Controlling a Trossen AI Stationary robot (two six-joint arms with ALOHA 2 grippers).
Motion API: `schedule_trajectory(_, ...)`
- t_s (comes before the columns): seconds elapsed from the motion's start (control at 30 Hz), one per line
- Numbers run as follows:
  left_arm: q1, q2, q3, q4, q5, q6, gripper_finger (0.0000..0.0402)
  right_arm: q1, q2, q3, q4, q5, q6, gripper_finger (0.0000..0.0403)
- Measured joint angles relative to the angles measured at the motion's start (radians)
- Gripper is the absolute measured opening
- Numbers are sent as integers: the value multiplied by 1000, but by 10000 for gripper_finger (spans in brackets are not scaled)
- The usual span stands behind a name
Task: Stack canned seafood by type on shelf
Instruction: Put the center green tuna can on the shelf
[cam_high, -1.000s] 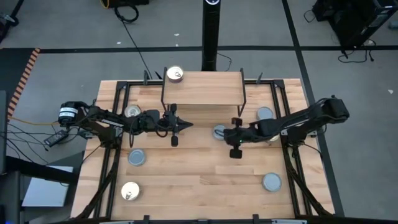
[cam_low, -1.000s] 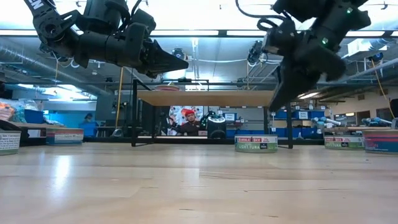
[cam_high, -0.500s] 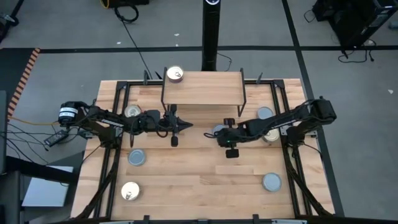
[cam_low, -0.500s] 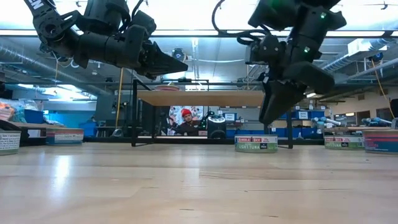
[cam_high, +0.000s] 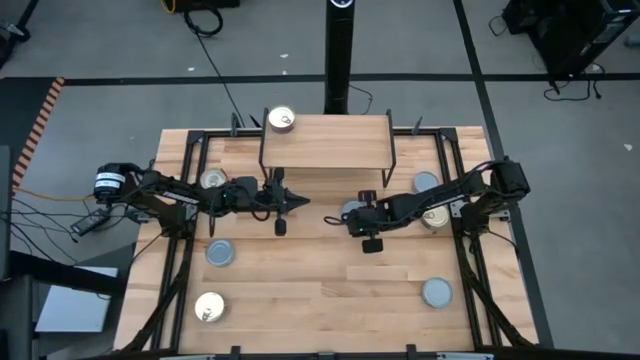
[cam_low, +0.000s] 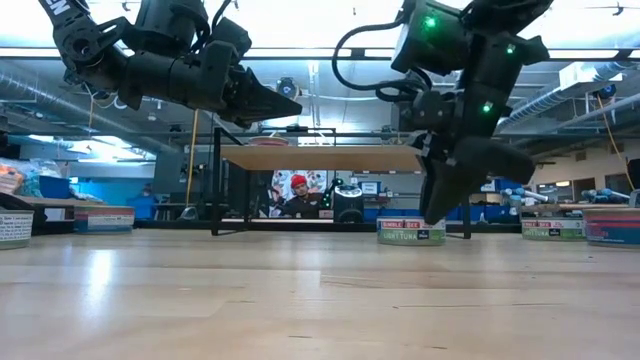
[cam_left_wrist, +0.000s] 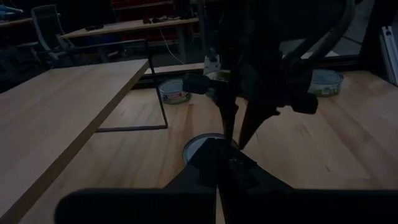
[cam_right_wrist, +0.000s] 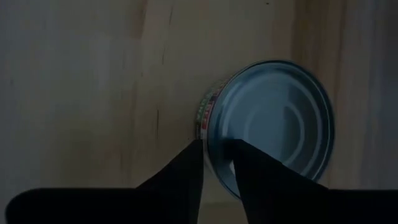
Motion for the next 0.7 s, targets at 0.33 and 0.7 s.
schedule_trajectory(0.33, 0, 0, 0, -3, 0, -2, 6, 3, 1, 0, 1, 0, -28, 24)
schedule_trajectory(0.7, 0, 0, 0, -3, 0, -2, 6, 12, 0, 8, -21, 18, -45, 4)
